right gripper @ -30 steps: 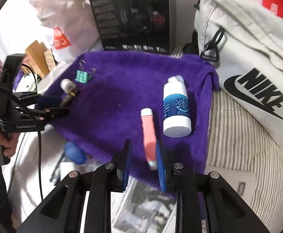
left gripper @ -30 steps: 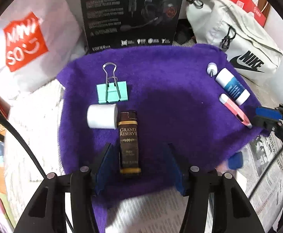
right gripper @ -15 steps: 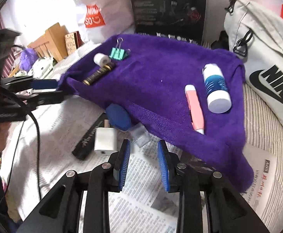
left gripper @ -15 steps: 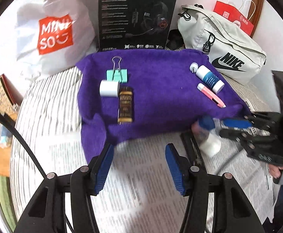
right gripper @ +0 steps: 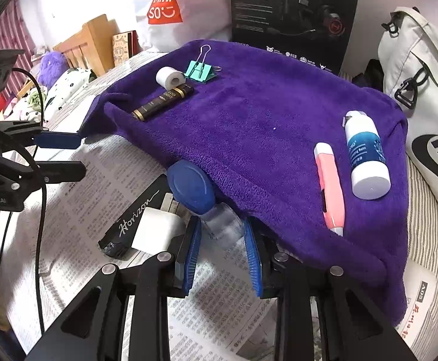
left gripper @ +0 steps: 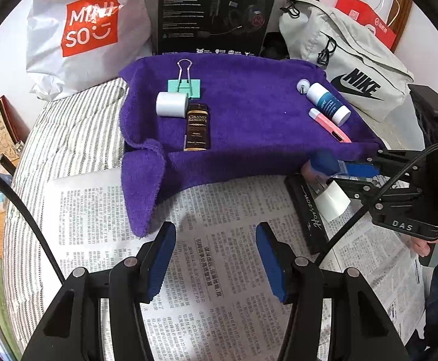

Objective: Organize rigid objects
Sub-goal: 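Grasp the clear plastic cup with the right gripper while the left moves to the black Horizon case, then close the left gripper on the black Horizon case while the right lifts the cup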

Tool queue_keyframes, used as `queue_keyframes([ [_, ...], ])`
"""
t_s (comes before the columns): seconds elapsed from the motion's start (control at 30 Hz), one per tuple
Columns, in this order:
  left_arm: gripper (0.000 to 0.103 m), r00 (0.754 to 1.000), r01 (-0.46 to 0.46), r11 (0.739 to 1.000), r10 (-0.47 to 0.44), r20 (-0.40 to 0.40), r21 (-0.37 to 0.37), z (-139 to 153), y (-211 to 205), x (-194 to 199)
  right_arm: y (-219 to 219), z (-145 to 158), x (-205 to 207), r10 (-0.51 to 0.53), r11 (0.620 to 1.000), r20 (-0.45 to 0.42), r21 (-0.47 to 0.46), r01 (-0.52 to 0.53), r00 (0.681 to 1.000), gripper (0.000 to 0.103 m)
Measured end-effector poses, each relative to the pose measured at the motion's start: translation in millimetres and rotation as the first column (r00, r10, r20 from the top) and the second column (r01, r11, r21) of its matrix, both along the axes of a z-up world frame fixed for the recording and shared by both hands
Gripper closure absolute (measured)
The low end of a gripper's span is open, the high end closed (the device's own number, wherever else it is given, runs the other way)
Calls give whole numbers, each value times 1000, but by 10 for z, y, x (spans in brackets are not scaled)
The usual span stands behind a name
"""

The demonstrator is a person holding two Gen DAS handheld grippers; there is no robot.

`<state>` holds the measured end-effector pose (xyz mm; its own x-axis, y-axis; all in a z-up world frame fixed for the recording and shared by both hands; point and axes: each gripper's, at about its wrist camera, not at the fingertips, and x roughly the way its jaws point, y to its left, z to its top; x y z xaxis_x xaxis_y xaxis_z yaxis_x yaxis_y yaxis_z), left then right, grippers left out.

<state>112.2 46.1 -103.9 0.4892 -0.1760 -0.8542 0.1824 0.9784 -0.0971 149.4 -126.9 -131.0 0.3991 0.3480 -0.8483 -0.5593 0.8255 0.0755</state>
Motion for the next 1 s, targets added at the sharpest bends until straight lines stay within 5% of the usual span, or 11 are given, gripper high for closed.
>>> queue_keyframes([
  [0.43, 50, 993, 115, 992, -116, -10, -49, -46, -472, 30, -531, 79, -257, -164, 985, -10, 44, 164, 986, 74],
  [0.67, 47, 991, 127, 992, -127, -43, 9, -169, -766, 152, -871, 171, -372, -273, 958, -9, 86, 272, 962, 74],
  [0.83, 43, 992, 127, 980, -126, -15, 152, -201, -908, 194, -953, 204, -406, -309, 943, -15, 124, 308, 951, 74],
  [1.0, 44, 997, 79, 988, -79, -10, 132, -201, -732, 162, -1036, 211, -462, -326, 938, -15, 123, 325, 945, 74],
])
